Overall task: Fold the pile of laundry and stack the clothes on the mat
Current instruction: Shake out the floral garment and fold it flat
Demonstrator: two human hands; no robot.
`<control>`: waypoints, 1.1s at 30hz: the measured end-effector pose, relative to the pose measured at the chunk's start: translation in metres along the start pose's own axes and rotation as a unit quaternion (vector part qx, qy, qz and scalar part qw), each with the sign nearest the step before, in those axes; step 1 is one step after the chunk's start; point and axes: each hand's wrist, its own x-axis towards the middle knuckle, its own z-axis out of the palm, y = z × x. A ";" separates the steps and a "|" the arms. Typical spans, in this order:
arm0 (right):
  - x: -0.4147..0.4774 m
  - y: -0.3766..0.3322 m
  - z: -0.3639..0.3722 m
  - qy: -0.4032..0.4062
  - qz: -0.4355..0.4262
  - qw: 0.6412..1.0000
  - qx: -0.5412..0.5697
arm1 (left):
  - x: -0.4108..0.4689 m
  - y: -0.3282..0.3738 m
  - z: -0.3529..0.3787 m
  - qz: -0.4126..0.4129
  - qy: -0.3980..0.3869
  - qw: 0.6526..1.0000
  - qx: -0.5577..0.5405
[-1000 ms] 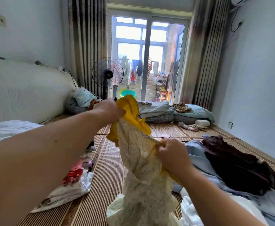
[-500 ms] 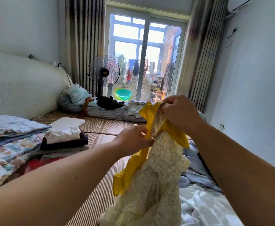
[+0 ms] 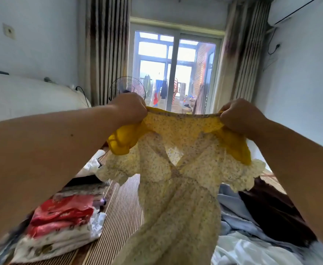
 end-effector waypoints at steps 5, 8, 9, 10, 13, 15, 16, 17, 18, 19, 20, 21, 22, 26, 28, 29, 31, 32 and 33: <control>0.013 -0.012 -0.002 -0.107 0.075 0.975 0.177 | 0.011 -0.001 -0.028 -0.088 -0.058 0.982 -0.156; 0.015 -0.009 -0.003 -0.159 0.017 0.961 0.224 | 0.002 -0.008 -0.034 -0.144 -0.093 0.932 -0.319; 0.016 -0.007 -0.004 -0.179 -0.027 0.962 0.203 | -0.001 -0.012 -0.035 -0.148 -0.103 0.919 -0.351; 0.015 -0.006 -0.004 -0.196 -0.070 0.962 0.175 | -0.003 -0.015 -0.035 -0.149 -0.111 0.908 -0.376; 0.014 -0.002 0.000 -0.213 -0.145 0.962 0.085 | -0.008 -0.024 -0.036 -0.148 -0.145 0.890 -0.406; 0.013 0.001 0.008 -0.204 -0.171 0.964 0.020 | -0.012 -0.028 -0.036 -0.147 -0.183 0.884 -0.403; 0.014 0.003 0.013 -0.184 -0.187 0.965 -0.019 | -0.014 -0.030 -0.036 -0.143 -0.200 0.880 -0.407; 0.015 0.005 0.018 -0.160 -0.204 0.964 -0.060 | -0.016 -0.031 -0.036 -0.134 -0.220 0.871 -0.418; 0.015 0.006 0.022 -0.134 -0.221 0.961 -0.099 | -0.016 -0.031 -0.036 -0.120 -0.243 0.864 -0.425; 0.015 0.008 0.026 -0.112 -0.233 0.958 -0.128 | -0.017 -0.032 -0.034 -0.105 -0.264 0.866 -0.412; 0.016 0.009 0.030 -0.096 -0.239 0.956 -0.142 | -0.017 -0.032 -0.033 -0.091 -0.276 0.879 -0.377; 0.016 0.009 0.032 -0.090 -0.236 0.957 -0.143 | -0.017 -0.032 -0.031 -0.078 -0.280 0.896 -0.336; 0.016 0.010 0.033 -0.094 -0.227 0.960 -0.132 | -0.017 -0.033 -0.028 -0.064 -0.282 0.908 -0.303; 0.013 0.010 0.038 -0.135 -0.174 0.975 -0.032 | -0.017 -0.040 -0.016 0.003 -0.285 0.949 -0.133; 0.010 0.011 0.043 -0.138 -0.135 0.979 0.058 | -0.014 -0.043 -0.008 0.012 -0.258 0.965 -0.037; 0.008 0.011 0.046 -0.145 -0.103 0.977 0.116 | -0.014 -0.042 -0.004 0.004 -0.254 0.967 -0.039; 0.007 0.010 0.053 -0.146 -0.047 0.974 0.169 | -0.015 -0.041 0.005 -0.033 -0.276 0.949 -0.148; 0.008 0.010 0.056 -0.129 -0.038 0.980 0.145 | -0.016 -0.037 0.009 -0.053 -0.287 0.932 -0.214; 0.010 0.010 0.058 -0.107 -0.031 0.988 0.105 | -0.016 -0.034 0.012 -0.066 -0.286 0.923 -0.249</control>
